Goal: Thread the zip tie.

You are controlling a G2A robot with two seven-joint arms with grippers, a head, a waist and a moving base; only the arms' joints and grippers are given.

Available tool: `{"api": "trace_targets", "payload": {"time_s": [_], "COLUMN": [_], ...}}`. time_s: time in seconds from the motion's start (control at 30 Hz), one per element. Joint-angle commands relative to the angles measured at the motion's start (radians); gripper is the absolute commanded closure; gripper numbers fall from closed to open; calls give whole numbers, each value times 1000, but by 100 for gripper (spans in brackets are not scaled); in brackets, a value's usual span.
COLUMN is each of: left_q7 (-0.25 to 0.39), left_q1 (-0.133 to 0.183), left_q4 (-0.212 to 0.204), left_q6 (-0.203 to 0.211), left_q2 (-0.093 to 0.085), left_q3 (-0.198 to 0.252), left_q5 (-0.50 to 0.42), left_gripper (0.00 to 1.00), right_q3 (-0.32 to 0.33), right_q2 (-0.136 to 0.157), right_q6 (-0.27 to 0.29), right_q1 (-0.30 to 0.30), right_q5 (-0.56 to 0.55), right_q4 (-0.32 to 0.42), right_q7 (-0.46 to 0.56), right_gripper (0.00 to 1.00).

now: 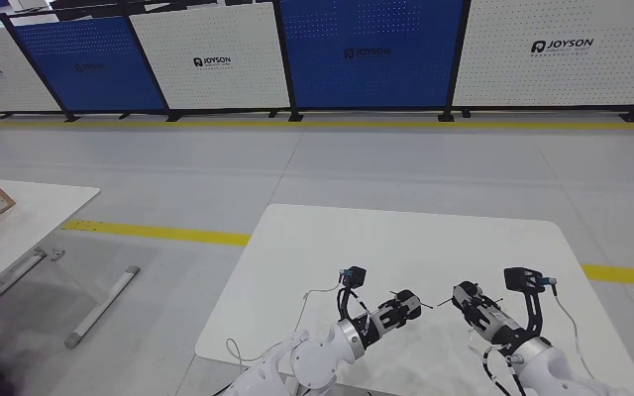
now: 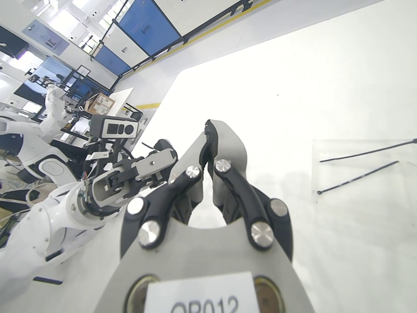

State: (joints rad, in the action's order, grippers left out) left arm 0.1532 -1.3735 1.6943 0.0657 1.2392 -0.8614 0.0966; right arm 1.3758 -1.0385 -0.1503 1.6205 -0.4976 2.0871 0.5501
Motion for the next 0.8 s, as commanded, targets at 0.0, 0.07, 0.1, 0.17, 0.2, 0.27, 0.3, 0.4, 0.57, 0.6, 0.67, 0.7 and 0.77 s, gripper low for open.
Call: {"api": "trace_targets", "payload": {"time_s": [0.0,0.07,0.1,0.17,0.2,0.27,0.3,0.4,0.57,0.6,0.67,0.7,0.77], "left_q7": [0,0,0,0,0,0,0,0,0,-3,-4,-3,7], "left_q1": [0,0,0,0,0,0,0,0,0,0,6,7,10], "left_q4": [0,0,0,0,0,0,0,0,0,-1,-15,-20,-34], "left_q6": [0,0,0,0,0,0,0,0,0,-1,-9,-9,5], "left_q2": [0,0,0,0,0,0,0,0,0,0,-2,-2,-4], "left_q3": [0,0,0,0,0,0,0,0,0,1,5,8,9], "left_q5": [0,0,0,0,0,0,0,0,0,8,62,81,102], "left_gripper": [100,100,100,100,100,100,100,100,100,100,100,100,100], "right_q3": [1,13,30,69,85,114,126,123,117,117,117,117,117], "right_q2": [-1,-2,-1,0,1,2,3,0,-1,-1,-1,-1,-1], "right_q6": [13,54,79,124,150,200,222,230,222,222,222,222,222], "right_q1": [1,22,35,77,102,143,163,179,174,174,174,174,174], "right_q5": [-16,17,37,45,53,73,78,61,61,61,61,61,61], "right_q4": [6,11,9,2,-1,-11,-21,-57,-70,-70,-70,-70,-70], "right_q7": [-30,-61,-76,-122,-139,-162,-179,-210,-209,-209,-209,-209,-209], "right_gripper": [100,100,100,100,100,100,100,100,100,100,100,100,100]}}
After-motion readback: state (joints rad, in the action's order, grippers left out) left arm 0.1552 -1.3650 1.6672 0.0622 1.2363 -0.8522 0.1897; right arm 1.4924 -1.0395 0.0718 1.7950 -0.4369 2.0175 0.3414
